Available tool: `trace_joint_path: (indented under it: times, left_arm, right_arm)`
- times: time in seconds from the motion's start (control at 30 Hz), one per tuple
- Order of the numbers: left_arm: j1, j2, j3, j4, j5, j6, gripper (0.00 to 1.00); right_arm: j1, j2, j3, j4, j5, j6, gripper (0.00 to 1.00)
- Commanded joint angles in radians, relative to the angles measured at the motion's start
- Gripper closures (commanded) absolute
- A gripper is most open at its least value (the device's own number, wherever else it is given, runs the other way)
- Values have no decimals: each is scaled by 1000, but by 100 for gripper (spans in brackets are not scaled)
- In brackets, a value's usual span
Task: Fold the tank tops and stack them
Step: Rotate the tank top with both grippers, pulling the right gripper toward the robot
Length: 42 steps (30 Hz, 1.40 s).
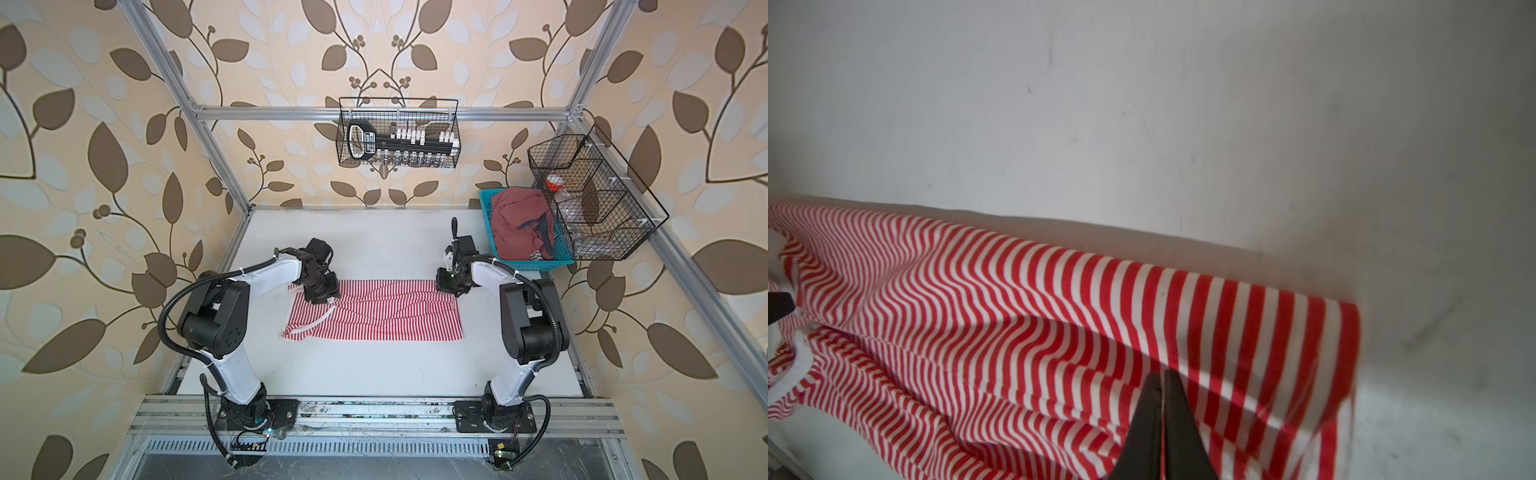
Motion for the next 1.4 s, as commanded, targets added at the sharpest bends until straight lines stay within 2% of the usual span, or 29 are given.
trace_joint_path:
  times: [0.0,0.23,0.37,0.63,0.77,0.87,1.1,1.2,1.3,1.37]
  left_arm:
    - [11,16,12,50,-29,-21,53]
    - [10,193,154,-43,-112,35,53]
    - [11,322,324,-135,-162,79,54]
    - [10,542,674,-200,-146,135,56]
    - [10,624,809,-170,-35,160,56]
    - [4,665,849,-108,60,152,57]
    - [-50,756,964,-55,220,173,58]
    - [-82,782,1001,-39,259,187,58]
    - [-110,811,1038,-24,252,212,58]
    - [-118,833,1073,-35,249,234,58]
  right_arm:
    - [4,20,18,-13,-8,-33,91]
    - [6,48,-40,-46,16,-32,84]
    - [6,12,-85,-66,15,-25,83]
    - [11,-134,-231,-68,-10,22,78]
    - [19,-208,-333,-55,-58,52,76]
    - [50,-259,-420,-17,-110,94,74]
    - [211,-376,-568,43,-112,241,74]
    - [301,-415,-605,76,-111,325,73]
    - [370,-448,-640,140,-163,413,73]
    - [423,-476,-643,148,-155,458,73]
